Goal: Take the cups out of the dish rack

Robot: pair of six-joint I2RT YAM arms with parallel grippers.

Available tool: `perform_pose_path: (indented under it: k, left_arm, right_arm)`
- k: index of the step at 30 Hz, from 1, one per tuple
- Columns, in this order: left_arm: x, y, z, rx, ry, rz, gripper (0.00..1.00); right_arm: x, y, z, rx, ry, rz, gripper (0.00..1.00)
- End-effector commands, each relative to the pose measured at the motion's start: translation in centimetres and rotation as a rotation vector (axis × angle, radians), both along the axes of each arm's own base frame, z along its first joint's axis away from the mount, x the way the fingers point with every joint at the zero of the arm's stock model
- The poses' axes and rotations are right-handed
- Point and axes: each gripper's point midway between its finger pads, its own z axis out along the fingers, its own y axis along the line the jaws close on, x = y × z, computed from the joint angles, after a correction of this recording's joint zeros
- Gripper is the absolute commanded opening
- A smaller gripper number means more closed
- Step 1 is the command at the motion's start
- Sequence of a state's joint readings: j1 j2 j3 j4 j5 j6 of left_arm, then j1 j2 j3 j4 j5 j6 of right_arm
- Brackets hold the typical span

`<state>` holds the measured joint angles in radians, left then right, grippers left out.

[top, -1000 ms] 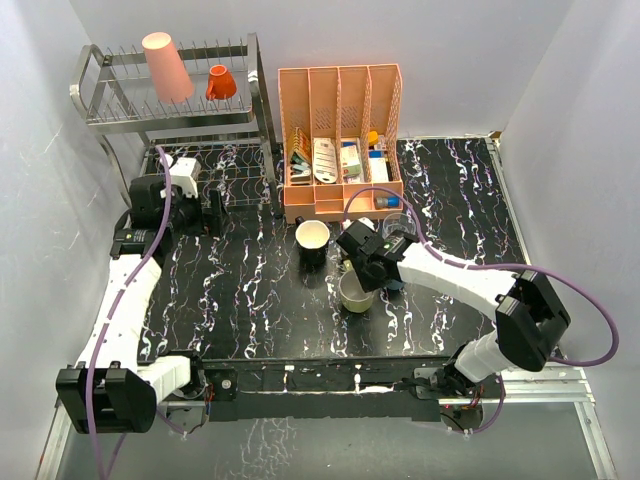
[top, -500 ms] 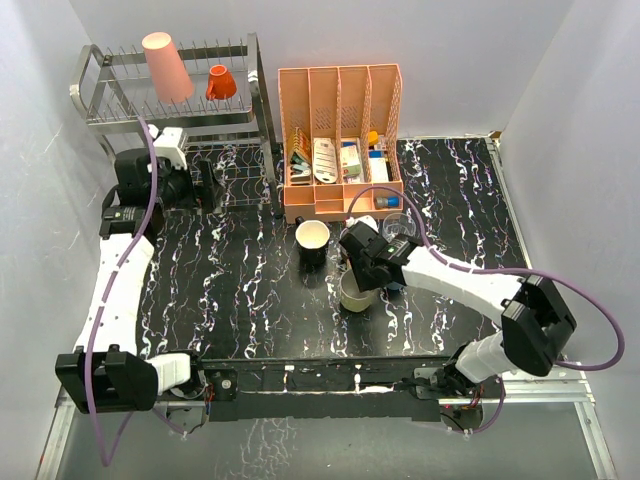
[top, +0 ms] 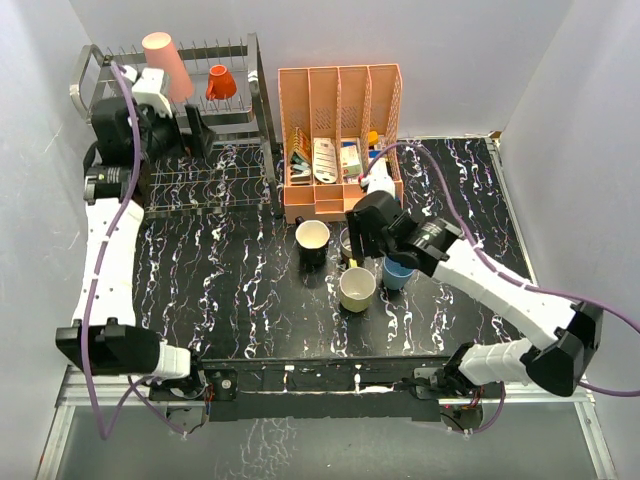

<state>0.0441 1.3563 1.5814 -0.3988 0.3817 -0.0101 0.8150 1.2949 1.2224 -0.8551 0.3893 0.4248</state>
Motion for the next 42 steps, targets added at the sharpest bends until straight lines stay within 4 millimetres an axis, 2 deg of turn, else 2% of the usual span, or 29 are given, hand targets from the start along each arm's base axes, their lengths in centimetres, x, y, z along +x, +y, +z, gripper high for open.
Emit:
perform_pose_path:
  k: [1, 2, 5, 10, 14, 18, 25, 30, 42]
  left_arm:
    - [2.6, 0.1, 6.3, -0.009, -0.150, -0.007, 0.97]
    - [3.5, 0.0, 7.1, -0.025, -0.163, -0.008, 0.97]
    - [5.8, -0.4, 9.3, -0.065, -0.190, -0.022, 0.97]
    - [9.9, -1.1, 11.9, -0.134, -0.243, -0.056, 0.97]
    - [12.3, -2.2, 12.5, -0.187, -0.264, -0.100, 0.91]
    - [13.8, -2.5, 11.7, -0.201, -0.269, -0.103, 0.86]
    - [13.8, -3.1, 10.1, -0.159, -0.259, -0.110, 0.84]
    - [14.9, -2.8, 7.8, -0.094, -0.204, -0.072, 0.83]
    - [16.8, -2.1, 4.0, -0.007, -0.123, -0.025, 0.76]
  right_arm:
    - [0.9, -0.2, 7.3, 0.120, -0.147, -0.037, 0.70]
    - [0.8, -0.1, 8.1, 0.138, -0.157, -0.034, 0.75]
    - [0.7, 0.3, 9.9, 0.190, -0.184, -0.021, 0.83]
    - [0.4, 0.6, 11.2, 0.243, -0.203, -0.009, 0.84]
    - [0.4, 0.6, 11.0, 0.242, -0.199, -0.011, 0.84]
    - [0.4, 0.6, 10.8, 0.244, -0.196, -0.013, 0.84]
    - [0.6, 1.1, 9.9, 0.236, -0.180, -0.002, 0.84]
    - [0.6, 1.4, 9.7, 0.242, -0.173, 0.003, 0.84]
    - [0.2, 0.9, 10.5, 0.268, -0.192, -0.009, 0.83]
